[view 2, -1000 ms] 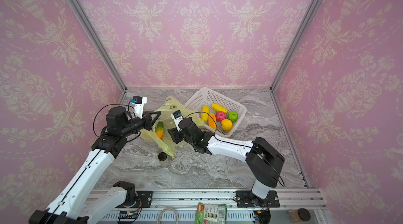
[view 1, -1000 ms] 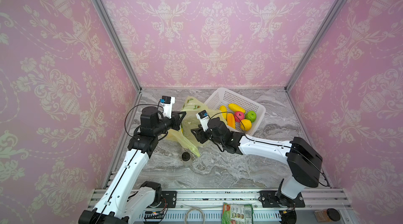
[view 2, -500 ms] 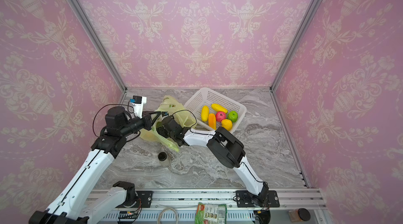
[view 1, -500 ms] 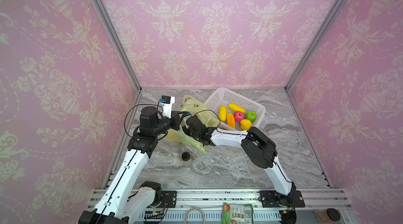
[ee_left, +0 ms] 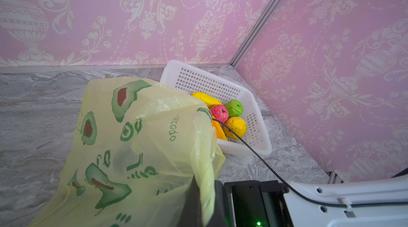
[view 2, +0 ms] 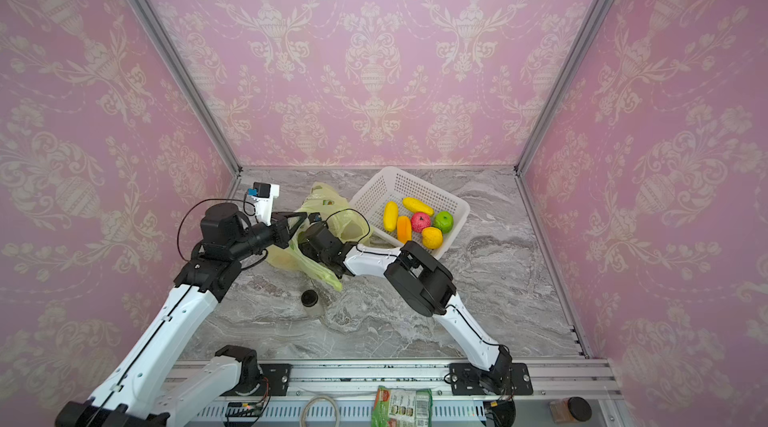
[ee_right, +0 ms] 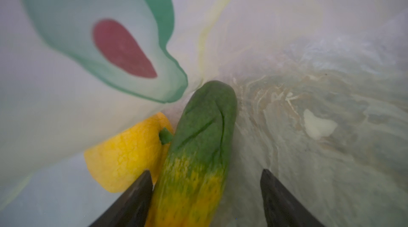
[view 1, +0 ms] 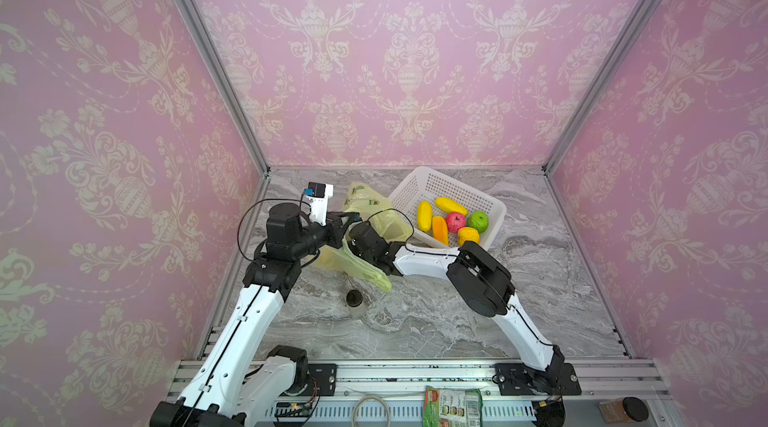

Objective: Untie the knot of the plastic bag and take out the fruit
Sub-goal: 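Reach the right gripper into the bag and grasp the green cucumber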

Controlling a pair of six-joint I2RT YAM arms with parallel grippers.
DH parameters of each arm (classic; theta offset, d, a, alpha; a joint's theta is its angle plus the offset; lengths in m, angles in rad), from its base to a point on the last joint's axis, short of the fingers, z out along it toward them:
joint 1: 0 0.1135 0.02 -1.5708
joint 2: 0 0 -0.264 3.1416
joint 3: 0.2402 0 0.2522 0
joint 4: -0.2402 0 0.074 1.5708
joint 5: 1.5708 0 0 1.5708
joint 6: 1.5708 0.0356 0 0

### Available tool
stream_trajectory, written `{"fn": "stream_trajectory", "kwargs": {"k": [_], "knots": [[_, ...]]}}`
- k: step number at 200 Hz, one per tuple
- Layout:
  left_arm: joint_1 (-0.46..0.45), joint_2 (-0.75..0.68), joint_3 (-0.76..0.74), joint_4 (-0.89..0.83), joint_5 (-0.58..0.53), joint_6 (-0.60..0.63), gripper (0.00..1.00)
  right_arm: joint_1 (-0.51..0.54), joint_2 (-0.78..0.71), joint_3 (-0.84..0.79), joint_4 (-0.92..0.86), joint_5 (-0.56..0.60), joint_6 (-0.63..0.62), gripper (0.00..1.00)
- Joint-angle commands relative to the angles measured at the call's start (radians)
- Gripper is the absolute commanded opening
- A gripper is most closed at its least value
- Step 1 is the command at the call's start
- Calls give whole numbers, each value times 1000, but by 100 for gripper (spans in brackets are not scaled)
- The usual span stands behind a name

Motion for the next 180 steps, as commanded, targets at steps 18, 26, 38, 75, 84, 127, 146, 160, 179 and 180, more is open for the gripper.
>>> {"fn": "stream_trajectory", "kwargs": {"k": [18, 26, 38, 75, 84, 127, 146, 160, 179, 180], "knots": [[8, -14, -9, 18, 34, -13, 0, 3, 62, 51, -54, 33, 36, 78], [8, -14, -9, 19, 33, -12, 0, 4, 68, 58, -59, 33, 34, 79], [8, -15, -9, 17, 33, -12, 0, 5, 71, 60, -60, 34, 33, 78], [8, -14, -9, 14, 30, -9, 0, 5, 38, 23, -33, 34, 25, 58], [8, -12, -9, 14, 28, -9, 0, 6, 21, 7, -23, 34, 22, 54], [9, -12, -9, 13, 29, -8, 0, 6, -107, -108, 25, 29, -14, 44], [9, -12, -10, 14, 27, -8, 0, 5, -194, -181, 55, 28, -32, 40], [10, -11, -10, 13, 27, -7, 0, 5, -260, -240, 81, 30, -48, 38], [9, -9, -10, 11, 26, -8, 0, 6, -352, -314, 105, 32, -69, 37], [9, -9, -10, 11, 25, -7, 0, 6, -358, -316, 106, 33, -70, 37]]}}
